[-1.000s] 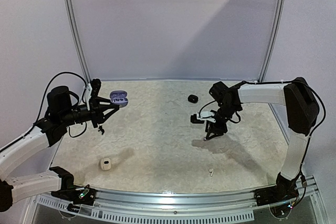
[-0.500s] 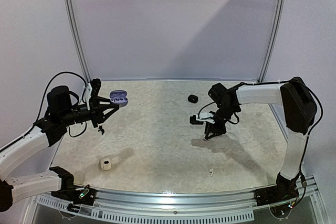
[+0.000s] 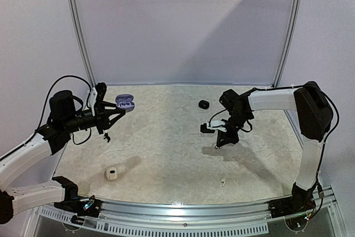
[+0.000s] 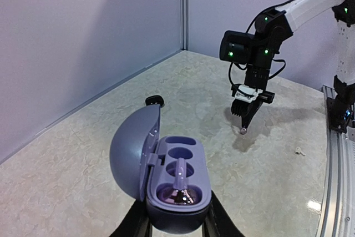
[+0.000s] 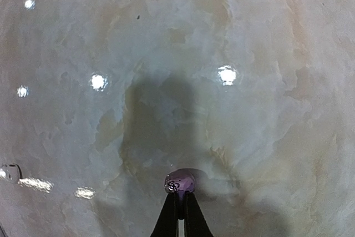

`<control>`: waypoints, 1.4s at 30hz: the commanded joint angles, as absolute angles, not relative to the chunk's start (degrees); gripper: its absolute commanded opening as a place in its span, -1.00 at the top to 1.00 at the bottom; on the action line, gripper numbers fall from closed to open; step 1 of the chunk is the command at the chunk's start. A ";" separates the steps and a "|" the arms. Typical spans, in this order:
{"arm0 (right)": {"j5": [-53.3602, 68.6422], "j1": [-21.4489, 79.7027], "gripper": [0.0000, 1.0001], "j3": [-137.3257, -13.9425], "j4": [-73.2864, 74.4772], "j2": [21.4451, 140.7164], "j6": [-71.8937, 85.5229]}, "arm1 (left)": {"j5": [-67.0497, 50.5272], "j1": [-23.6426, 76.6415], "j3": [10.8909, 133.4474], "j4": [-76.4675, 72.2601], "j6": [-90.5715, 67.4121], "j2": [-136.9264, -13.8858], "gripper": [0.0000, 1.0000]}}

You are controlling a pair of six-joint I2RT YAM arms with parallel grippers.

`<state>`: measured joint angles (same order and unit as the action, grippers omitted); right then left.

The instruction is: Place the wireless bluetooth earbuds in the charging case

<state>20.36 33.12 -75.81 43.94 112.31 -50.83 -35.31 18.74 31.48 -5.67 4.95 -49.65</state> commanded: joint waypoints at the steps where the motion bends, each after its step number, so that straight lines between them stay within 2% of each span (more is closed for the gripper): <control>1: 21.81 33.58 1.00 -77.96 46.03 113.62 -51.11 | -35.43 19.32 32.83 -5.98 5.87 -49.99 1.00; 8: 22.44 33.59 1.00 -80.84 46.31 111.35 -48.48 | -37.54 19.33 32.61 -5.73 6.06 -49.68 1.00; 14: 23.38 35.26 1.00 -87.26 45.89 104.58 -43.98 | -41.35 19.45 32.52 -5.45 7.53 -49.62 1.00; 23: 26.17 48.40 1.00 -103.65 44.68 100.86 -36.00 | -47.14 21.91 33.24 -4.21 13.98 -49.53 1.00; 31: 25.87 59.53 1.00 -110.54 37.88 101.39 -32.23 | -48.16 24.97 34.85 -2.59 17.99 -49.52 1.00; 42: 23.68 63.02 1.00 -113.61 35.33 105.17 -29.63 | -47.51 27.58 34.99 -1.82 18.98 -48.67 1.00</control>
<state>25.26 62.54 -111.85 36.07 103.31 -31.48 -47.57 26.72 33.50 -2.76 17.87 -49.52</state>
